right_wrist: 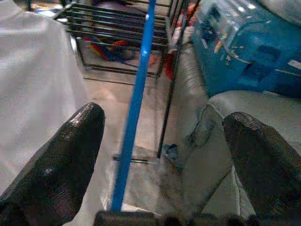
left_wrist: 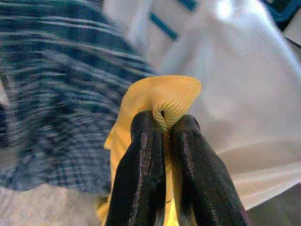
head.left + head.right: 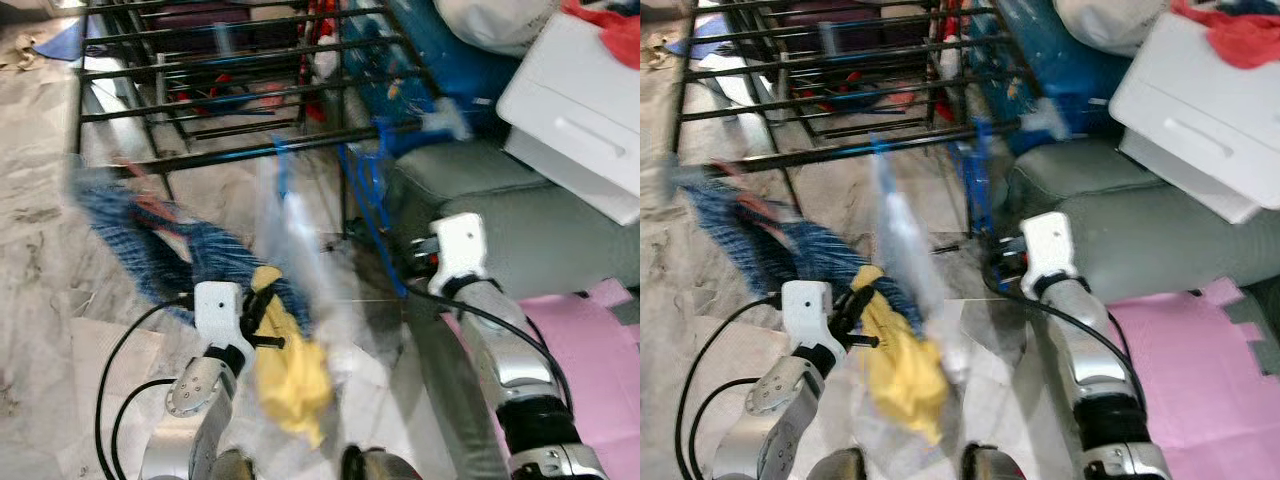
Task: Hang hanger
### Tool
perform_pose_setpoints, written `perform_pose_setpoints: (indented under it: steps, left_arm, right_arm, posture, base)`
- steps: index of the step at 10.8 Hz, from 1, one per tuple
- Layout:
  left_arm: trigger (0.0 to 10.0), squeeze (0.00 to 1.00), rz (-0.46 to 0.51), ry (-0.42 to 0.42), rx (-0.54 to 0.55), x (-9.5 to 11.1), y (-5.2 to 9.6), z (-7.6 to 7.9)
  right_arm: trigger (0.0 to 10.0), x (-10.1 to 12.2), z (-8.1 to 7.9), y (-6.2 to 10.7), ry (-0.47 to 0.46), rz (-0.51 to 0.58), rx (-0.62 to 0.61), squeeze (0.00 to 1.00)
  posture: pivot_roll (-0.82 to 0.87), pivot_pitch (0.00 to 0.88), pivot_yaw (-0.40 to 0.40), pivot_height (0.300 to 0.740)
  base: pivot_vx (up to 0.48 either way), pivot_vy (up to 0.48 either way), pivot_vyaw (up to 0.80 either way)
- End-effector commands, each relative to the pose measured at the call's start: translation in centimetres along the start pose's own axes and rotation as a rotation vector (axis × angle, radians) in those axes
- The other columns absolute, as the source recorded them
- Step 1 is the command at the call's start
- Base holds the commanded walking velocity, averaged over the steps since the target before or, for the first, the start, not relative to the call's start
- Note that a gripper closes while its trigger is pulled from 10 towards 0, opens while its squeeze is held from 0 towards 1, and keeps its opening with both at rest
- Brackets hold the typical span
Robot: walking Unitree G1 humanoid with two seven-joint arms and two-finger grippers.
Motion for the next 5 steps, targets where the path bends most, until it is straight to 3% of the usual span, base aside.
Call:
perform_pose_setpoints:
  steps: [1,4,5]
  left_arm:
    - [10.0,0.0,0.023,-0.005,-0.003,0.6,0.3,-0.1]
    - [10.0,0.0,0.017,-0.024,-0.008,0.8,0.2,-0.2]
    - [10.0,0.0,0.012,-0.028,-0.01,0.5,0.2,-0.3]
  right_arm:
    - [10.0,0.1,0.1,0.3,-0.008,0.016,-0.03,0.0]
    - [10.0,0.8,2.3,1.7,0.016,0.053,-0.273,0.0]
    - [10.0,0.5,2.3,2.1,0.015,0.047,-0.291,0.0]
  posture:
    - [-0.05,0.204,-0.026,0.74]
    - [-0.04,0.196,-0.029,0.74]
    - [-0.04,0.175,-0.024,0.74]
  base:
    - [0.0,0.48,0.0]
    - [0.0,0.48,0.0]
    - [0.0,0.48,0.0]
Point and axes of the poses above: a point about 5 cm out from each wrist's last joint towards the gripper, its own y axis pointing back from the gripper into the wrist, its own x axis along the axis of the wrist's last joint, z = x × y, the point moved 1 cm from there along -y, pointing out of the wrist towards the gripper, and after that the axes turned 3 degrees about y, right-handed, at the moved point
